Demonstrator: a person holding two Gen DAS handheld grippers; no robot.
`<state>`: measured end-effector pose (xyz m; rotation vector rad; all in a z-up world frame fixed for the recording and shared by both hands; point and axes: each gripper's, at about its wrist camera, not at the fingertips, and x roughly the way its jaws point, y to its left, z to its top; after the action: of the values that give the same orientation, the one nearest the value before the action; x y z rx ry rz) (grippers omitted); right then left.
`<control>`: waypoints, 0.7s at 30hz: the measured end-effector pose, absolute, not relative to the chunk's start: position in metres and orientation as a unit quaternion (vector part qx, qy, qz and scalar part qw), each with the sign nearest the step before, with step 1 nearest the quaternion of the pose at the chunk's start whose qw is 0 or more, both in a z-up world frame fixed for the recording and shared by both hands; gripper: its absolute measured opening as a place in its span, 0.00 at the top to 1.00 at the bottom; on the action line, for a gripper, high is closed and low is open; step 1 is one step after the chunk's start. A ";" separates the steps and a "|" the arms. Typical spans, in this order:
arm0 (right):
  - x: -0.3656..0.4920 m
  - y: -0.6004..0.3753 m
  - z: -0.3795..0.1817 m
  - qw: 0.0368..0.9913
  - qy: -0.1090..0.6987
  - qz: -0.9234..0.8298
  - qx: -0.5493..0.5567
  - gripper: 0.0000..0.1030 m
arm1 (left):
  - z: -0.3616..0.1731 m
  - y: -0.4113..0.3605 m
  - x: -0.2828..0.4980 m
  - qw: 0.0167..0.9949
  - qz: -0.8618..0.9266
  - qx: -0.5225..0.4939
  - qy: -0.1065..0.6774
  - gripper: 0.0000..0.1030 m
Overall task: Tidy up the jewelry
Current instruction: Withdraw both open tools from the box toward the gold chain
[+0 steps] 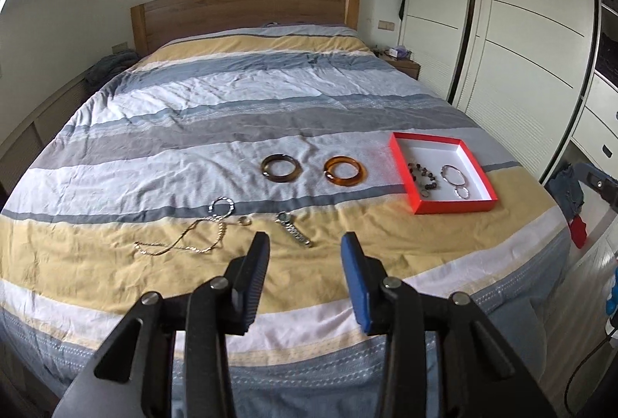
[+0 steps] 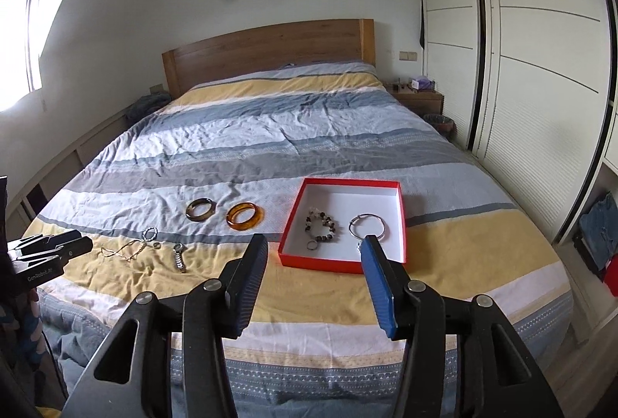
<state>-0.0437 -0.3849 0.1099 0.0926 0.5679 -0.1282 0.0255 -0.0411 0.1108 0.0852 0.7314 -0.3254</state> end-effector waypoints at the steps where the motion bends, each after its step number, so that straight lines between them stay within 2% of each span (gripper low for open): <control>1: -0.049 -0.379 0.115 0.959 0.274 -0.061 0.042 0.49 | 0.111 -0.030 0.022 0.921 -0.154 0.037 0.356 0.63; 11: -0.075 -0.338 0.135 0.967 0.251 -0.041 0.026 0.48 | 0.092 0.057 -0.013 0.937 -0.082 0.025 0.339 0.62; 21: -0.051 -0.310 0.113 0.960 0.279 -0.004 0.022 0.46 | 0.064 0.086 -0.007 0.927 -0.056 0.010 0.370 0.62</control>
<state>-0.0507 -0.3101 0.1131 0.0453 0.5662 -0.0086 -0.0073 0.0857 0.0641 0.0195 0.7582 -0.1140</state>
